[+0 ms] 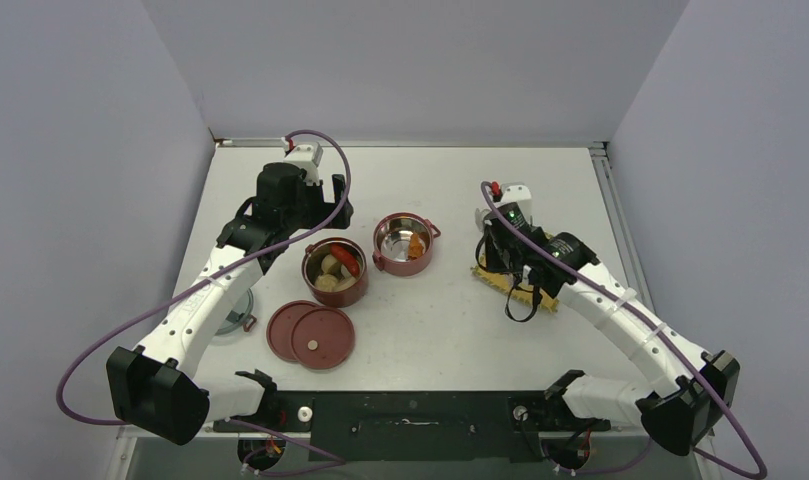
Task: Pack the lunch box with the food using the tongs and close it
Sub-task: Place the fake food in the packing box.
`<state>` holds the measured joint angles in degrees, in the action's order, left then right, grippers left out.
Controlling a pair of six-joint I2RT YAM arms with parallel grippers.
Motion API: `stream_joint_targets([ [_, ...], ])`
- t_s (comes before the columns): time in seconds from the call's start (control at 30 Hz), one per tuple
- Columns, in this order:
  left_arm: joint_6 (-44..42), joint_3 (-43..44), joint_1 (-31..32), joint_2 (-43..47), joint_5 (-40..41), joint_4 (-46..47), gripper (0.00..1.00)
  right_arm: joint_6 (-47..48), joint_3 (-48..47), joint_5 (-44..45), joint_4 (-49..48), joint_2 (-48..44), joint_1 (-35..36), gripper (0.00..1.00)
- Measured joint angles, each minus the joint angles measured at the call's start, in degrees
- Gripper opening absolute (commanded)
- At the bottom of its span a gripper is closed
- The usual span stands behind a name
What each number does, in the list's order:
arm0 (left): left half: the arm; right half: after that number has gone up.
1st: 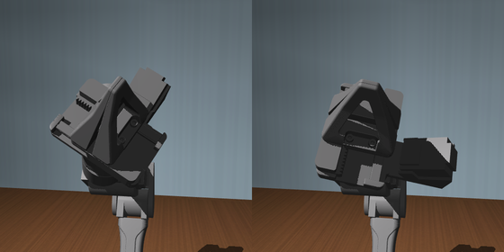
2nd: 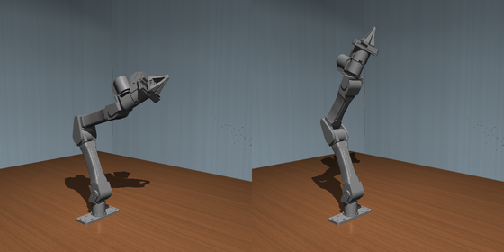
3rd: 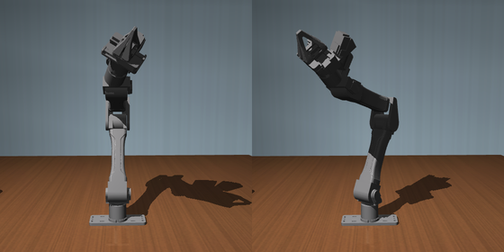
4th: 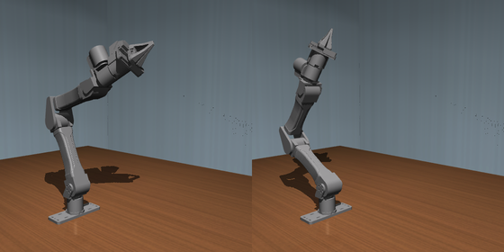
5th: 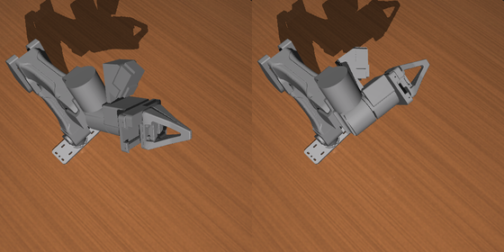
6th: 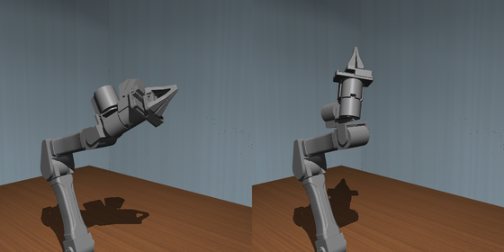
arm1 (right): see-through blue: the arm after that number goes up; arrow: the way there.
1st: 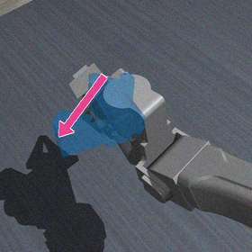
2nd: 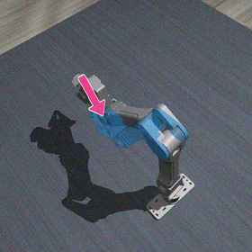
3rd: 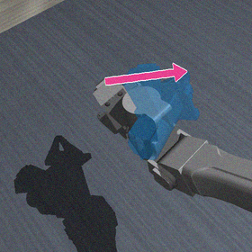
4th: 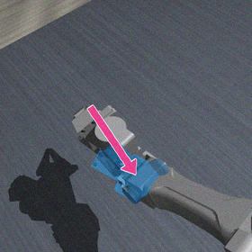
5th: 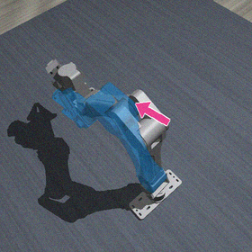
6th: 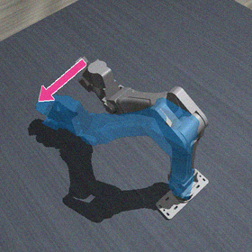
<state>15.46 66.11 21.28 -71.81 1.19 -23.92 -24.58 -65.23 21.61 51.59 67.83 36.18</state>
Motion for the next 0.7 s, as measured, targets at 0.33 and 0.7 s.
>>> stream_joint_targets([
  [0.33, 0.4, 0.0, 0.0, 0.0, -0.1, 0.1, 0.97, 0.3, -2.4, -8.9, -12.3, 4.3, 12.4, 0.11],
  [0.7, 0.4, 0.0, 0.0, 0.0, -0.2, 0.2, 0.97, -0.3, -2.8, -10.1, -20.3, 14.6, 15.7, 0.11],
])
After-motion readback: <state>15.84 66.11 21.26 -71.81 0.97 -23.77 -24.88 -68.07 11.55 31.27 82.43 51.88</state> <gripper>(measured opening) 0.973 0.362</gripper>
